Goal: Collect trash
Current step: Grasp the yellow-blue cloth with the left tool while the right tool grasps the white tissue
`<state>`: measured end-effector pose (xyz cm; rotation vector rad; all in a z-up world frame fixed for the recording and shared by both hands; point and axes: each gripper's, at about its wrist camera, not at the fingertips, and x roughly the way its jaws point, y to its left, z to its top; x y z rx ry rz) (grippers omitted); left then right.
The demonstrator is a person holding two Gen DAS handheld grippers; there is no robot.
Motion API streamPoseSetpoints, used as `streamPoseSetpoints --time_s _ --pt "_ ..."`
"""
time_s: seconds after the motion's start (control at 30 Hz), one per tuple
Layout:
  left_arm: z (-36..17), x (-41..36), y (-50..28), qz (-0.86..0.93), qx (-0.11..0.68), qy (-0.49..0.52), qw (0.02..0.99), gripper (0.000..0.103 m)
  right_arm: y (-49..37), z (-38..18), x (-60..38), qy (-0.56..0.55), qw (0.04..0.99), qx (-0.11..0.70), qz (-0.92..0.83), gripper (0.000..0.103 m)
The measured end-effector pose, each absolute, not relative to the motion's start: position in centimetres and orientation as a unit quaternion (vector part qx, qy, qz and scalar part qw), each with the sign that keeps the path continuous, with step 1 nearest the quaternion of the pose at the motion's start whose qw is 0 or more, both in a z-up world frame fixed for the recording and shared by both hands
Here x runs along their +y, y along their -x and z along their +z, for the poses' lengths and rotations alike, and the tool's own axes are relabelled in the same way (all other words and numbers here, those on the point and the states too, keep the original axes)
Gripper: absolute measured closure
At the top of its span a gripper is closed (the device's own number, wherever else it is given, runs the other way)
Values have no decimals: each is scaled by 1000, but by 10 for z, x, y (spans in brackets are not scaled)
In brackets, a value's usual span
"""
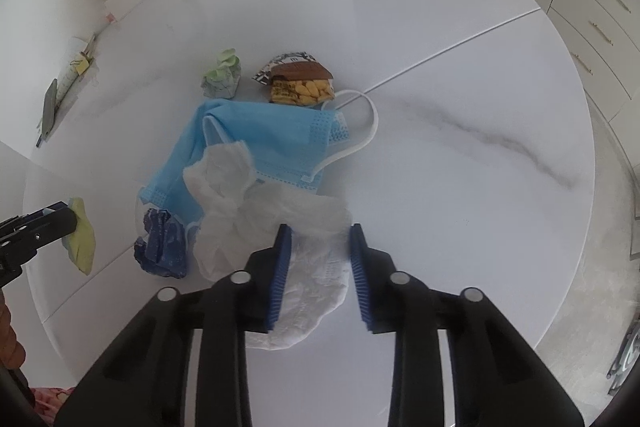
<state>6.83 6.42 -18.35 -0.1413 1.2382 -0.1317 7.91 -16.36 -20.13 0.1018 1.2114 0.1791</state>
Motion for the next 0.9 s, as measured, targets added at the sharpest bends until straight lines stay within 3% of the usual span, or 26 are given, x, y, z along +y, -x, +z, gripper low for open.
streamPoseSetpoints --time_s 0.1,0.27,0.37,0.63,0.7,0.73,0.77,0.8,0.9 --pt "-184 65 -67 -63 580 65 810 74 -78 -198 -163 -49 818 567 85 87" --pt "-178 57 -63 -71 574 57 814 74 -67 -184 -165 -51 826 554 86 87" --pt "-173 50 -59 -80 569 48 817 74 -57 -173 -171 -56 832 545 88 92" --pt "-164 40 -44 -95 561 38 821 74 -51 -169 -181 -79 835 538 90 91" --pt "-164 39 -40 -97 561 36 821 74 -53 -168 -179 -88 834 537 94 80" --pt "-164 40 -39 -99 561 35 821 74 -54 -168 -174 -89 831 539 105 71" --pt "-163 41 -38 -100 561 36 821 73 -52 -167 -172 -89 830 539 112 54" --pt "-163 41 -36 -102 561 36 821 74 -52 -166 -165 -84 831 536 122 46" --pt "-162 44 -34 -106 557 31 823 73 -54 -169 -143 -60 827 541 139 45"
